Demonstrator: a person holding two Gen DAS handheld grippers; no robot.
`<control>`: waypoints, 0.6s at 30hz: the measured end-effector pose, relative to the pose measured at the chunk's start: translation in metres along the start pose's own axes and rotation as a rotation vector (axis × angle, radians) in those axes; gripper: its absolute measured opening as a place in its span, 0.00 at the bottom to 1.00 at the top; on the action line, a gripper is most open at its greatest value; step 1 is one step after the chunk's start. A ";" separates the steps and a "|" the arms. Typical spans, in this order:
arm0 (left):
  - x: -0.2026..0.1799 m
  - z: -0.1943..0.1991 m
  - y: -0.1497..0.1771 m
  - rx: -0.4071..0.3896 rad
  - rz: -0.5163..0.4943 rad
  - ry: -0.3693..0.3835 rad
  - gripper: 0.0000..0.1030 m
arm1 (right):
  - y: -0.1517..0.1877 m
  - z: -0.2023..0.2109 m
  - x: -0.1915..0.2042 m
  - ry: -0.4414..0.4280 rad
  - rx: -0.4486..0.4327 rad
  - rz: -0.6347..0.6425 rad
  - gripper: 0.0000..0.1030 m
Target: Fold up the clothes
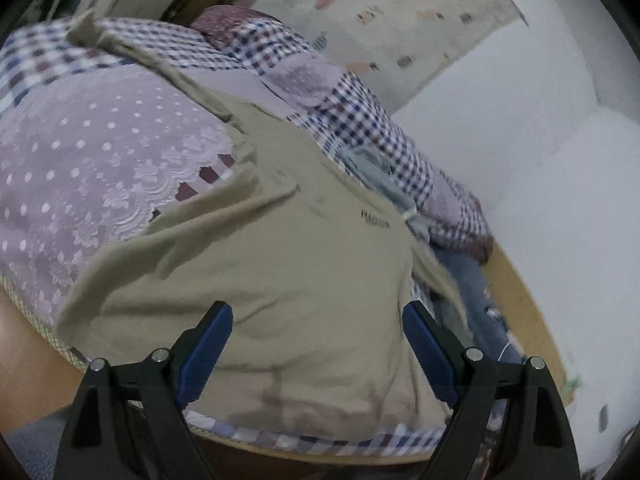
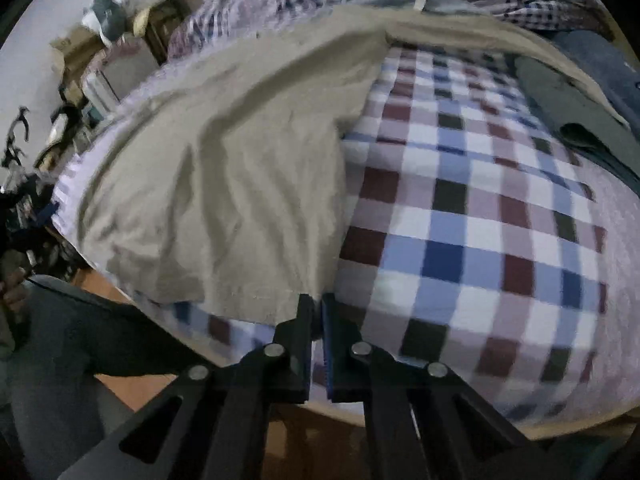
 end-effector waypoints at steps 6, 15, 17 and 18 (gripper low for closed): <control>0.021 0.009 -0.010 -0.053 0.103 0.017 0.87 | 0.011 0.055 -0.044 -0.058 -0.030 -0.179 0.02; 0.052 0.029 -0.013 -0.128 0.238 0.027 0.87 | 0.018 0.031 -0.053 0.067 0.046 -0.165 0.02; 0.062 0.035 -0.015 -0.146 0.271 0.017 0.87 | 0.017 0.030 -0.054 0.066 0.047 -0.172 0.02; 0.067 0.037 -0.016 -0.150 0.282 0.009 0.87 | 0.017 0.030 -0.055 0.066 0.046 -0.177 0.03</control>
Point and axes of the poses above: each gripper's, at about its wrist camera, not at the fingertips, and z roughly against the way its jaws point, x to its left, y to its underside, the point moved 3 cm from there along -z, roughly the way its jaws point, and after that the axes turned 13 degrees about -z, right-handed, at the moved point
